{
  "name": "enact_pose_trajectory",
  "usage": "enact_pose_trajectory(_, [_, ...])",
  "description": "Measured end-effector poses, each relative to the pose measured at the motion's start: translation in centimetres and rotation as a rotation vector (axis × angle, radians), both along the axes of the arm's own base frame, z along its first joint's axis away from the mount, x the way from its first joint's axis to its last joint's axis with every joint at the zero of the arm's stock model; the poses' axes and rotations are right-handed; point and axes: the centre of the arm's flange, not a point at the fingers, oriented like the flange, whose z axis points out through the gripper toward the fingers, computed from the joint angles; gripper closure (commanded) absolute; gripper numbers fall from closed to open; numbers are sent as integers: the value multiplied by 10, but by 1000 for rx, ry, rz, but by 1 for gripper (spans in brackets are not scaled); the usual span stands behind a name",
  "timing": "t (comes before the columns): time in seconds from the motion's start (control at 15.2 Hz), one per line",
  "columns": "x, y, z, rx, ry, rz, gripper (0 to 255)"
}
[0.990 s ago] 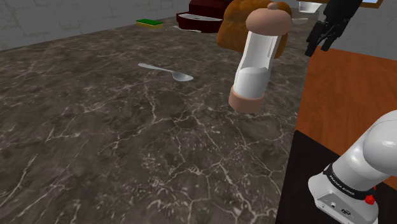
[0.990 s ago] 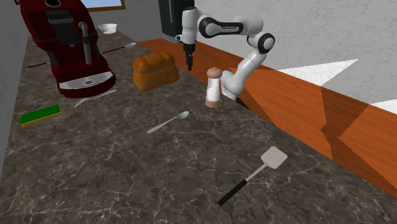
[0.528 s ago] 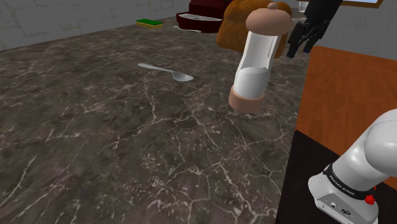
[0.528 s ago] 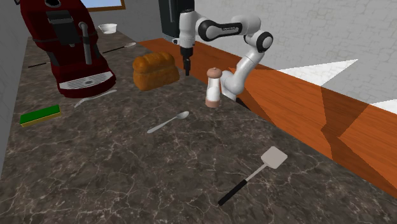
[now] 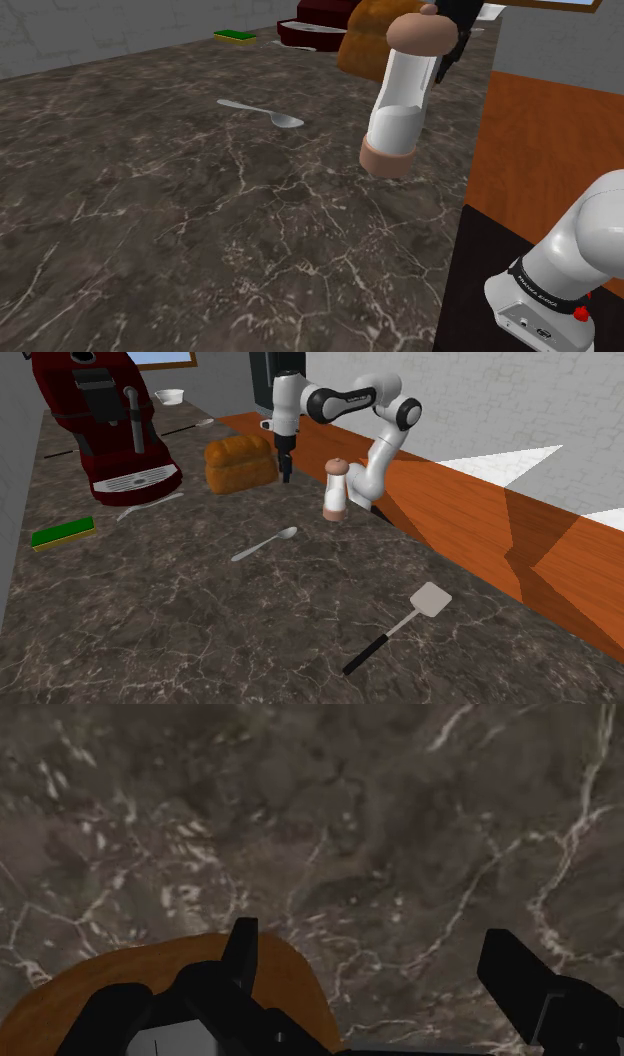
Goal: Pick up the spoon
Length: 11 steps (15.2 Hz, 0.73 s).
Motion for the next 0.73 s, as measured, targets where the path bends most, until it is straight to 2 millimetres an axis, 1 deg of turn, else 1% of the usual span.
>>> enact_pose_trajectory(0.13, [7,20,-3,9,-9,14,0])
enact_pose_trajectory(0.26, [21,39,-4,17,-18,28,0])
enact_pose_trajectory(0.4, [30,66,-3,26,-26,41,0])
enact_pose_trajectory(0.73, [54,123,1,48,-48,76,0])
